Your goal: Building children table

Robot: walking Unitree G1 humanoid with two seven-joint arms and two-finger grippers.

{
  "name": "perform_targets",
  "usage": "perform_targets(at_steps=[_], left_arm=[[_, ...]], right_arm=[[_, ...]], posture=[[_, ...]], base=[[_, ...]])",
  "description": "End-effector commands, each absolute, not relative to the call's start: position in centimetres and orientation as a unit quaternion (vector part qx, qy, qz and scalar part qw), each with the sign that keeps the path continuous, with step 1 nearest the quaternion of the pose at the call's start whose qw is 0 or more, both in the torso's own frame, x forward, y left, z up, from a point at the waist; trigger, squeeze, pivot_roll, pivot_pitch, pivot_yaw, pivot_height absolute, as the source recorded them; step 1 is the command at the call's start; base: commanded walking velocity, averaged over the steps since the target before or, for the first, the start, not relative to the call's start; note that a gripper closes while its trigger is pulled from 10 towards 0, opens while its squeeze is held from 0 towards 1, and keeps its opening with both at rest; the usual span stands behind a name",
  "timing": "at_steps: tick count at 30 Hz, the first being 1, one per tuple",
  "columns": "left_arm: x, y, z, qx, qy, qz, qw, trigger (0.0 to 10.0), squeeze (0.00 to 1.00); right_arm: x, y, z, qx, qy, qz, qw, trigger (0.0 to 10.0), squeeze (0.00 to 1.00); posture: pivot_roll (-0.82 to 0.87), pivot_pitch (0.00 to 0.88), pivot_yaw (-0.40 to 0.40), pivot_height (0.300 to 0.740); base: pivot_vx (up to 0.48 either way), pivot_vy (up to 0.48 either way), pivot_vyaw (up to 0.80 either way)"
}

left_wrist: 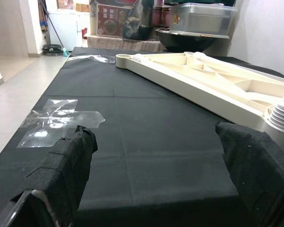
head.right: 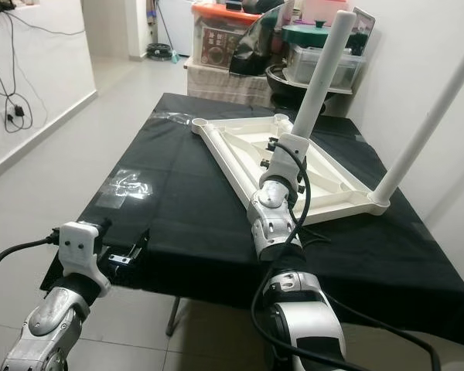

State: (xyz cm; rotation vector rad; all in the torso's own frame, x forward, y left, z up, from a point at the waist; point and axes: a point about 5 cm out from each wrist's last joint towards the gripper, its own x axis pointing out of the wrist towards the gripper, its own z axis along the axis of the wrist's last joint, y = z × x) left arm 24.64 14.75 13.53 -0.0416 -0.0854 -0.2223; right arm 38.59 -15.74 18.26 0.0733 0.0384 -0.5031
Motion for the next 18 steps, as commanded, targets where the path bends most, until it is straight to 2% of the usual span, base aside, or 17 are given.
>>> perform_targets(at_steps=[1,2,4,5,18], left_arm=[[24.86,14.44,13.32,-0.023,-0.040,-0.113,0.993,10.0,0.00],[24.87,14.43,13.33,-0.023,-0.040,-0.113,0.993,10.0,0.00],[24.87,14.43,13.33,-0.023,-0.040,-0.113,0.993,10.0,0.00],[24.88,14.43,13.33,-0.023,-0.040,-0.113,0.993,10.0,0.00],[24.93,14.48,13.30,-0.022,-0.040,-0.115,0.992,10.0,0.00]], right_arm=[[37.43,-16.41,13.65,0.023,0.130,-0.260,0.957,4.3,0.00],[37.40,-16.33,13.63,0.026,0.131,-0.257,0.957,8.7,0.00],[37.40,-16.33,13.63,0.026,0.131,-0.257,0.957,8.7,0.00],[37.35,-16.24,13.57,0.028,0.133,-0.255,0.957,10.0,0.00],[37.24,-15.98,13.95,0.053,0.124,-0.248,0.959,10.0,0.02]], posture=[[0.08,0.000,-0.111,0.740],[0.08,0.000,-0.111,0.740],[0.08,0.000,-0.111,0.740],[0.08,0.000,-0.110,0.740],[0.08,0.000,-0.107,0.740]], base=[[0.000,0.000,0.00],[0.000,0.000,0.00],[0.000,0.000,0.00],[0.000,0.000,0.00],[0.000,0.000,0.00]])
